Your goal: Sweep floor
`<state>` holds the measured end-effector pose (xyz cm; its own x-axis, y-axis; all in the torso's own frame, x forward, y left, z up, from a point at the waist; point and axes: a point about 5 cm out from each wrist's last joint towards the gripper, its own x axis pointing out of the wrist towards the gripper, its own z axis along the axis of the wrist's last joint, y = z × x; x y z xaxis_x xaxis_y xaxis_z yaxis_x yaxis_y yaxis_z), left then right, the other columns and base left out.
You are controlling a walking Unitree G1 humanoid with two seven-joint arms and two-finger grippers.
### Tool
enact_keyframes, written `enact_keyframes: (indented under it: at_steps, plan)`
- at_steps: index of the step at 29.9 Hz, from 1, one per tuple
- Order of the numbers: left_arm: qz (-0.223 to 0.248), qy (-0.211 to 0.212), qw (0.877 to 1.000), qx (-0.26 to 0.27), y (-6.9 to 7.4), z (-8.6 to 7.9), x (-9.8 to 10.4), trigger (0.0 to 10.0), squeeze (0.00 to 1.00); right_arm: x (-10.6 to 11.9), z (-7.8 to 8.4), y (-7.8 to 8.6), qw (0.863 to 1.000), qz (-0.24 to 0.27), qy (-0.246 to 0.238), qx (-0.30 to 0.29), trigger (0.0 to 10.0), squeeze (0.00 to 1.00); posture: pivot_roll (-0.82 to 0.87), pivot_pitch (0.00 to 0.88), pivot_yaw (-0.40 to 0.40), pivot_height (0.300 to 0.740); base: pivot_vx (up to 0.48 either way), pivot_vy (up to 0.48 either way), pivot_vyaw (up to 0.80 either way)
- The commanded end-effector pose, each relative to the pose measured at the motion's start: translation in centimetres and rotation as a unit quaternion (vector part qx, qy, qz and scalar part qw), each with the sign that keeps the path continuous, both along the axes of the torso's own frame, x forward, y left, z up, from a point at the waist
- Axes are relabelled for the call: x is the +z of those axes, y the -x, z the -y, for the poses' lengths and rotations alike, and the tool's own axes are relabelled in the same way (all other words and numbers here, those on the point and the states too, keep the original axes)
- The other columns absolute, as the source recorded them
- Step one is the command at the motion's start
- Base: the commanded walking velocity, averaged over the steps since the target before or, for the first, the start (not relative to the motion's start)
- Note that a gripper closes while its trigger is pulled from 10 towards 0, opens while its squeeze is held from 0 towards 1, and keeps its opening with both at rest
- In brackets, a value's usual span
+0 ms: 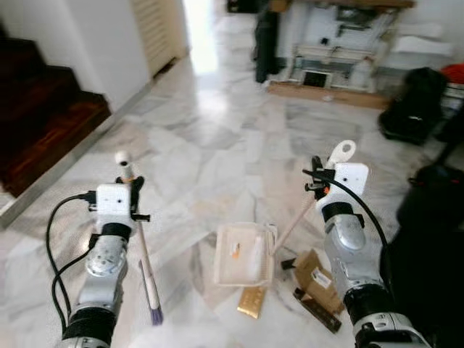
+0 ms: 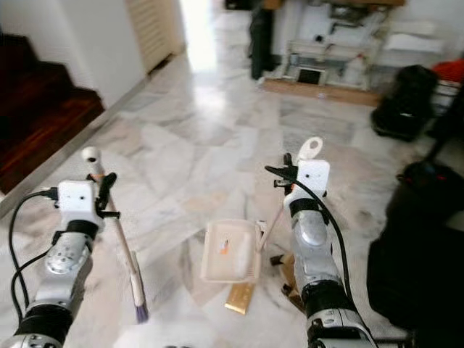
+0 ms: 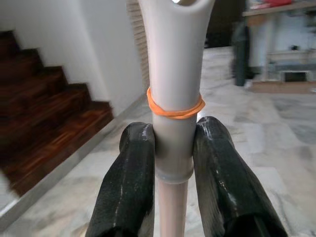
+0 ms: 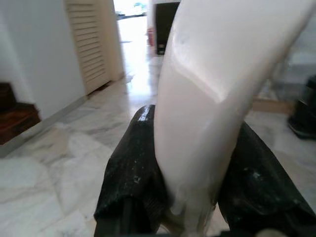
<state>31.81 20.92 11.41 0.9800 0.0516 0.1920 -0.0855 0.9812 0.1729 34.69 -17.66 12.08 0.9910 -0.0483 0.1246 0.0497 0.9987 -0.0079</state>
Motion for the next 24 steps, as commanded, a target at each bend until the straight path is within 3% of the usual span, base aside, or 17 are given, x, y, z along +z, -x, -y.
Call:
enact_keyframes:
  at_steps: [1, 18, 24]
  plan:
    - [0.024, -0.002, 1.000, 0.009, -0.22, -0.43, 1.26, 10.0, 0.00, 1.41, -0.45, -0.27, 1.000, 0.026, 0.001, 0.008, 10.0, 0.00, 0.00, 0.000, -0.016, 0.740, 0.000, 0.000, 0.80]
    - [0.017, -0.005, 1.000, -0.001, 0.08, -0.31, 1.28, 10.0, 0.00, 1.37, -0.37, -0.14, 1.000, 0.022, -0.019, -0.002, 10.0, 0.00, 0.01, 0.000, 0.003, 0.740, 0.000, 0.000, 0.80]
    - [0.012, -0.001, 1.000, 0.001, -0.04, -0.14, 1.21, 10.0, 0.00, 1.17, 0.26, -0.29, 0.999, 0.010, -0.033, -0.014, 10.0, 0.00, 0.01, 0.000, 0.000, 0.740, 0.000, 0.000, 0.23]
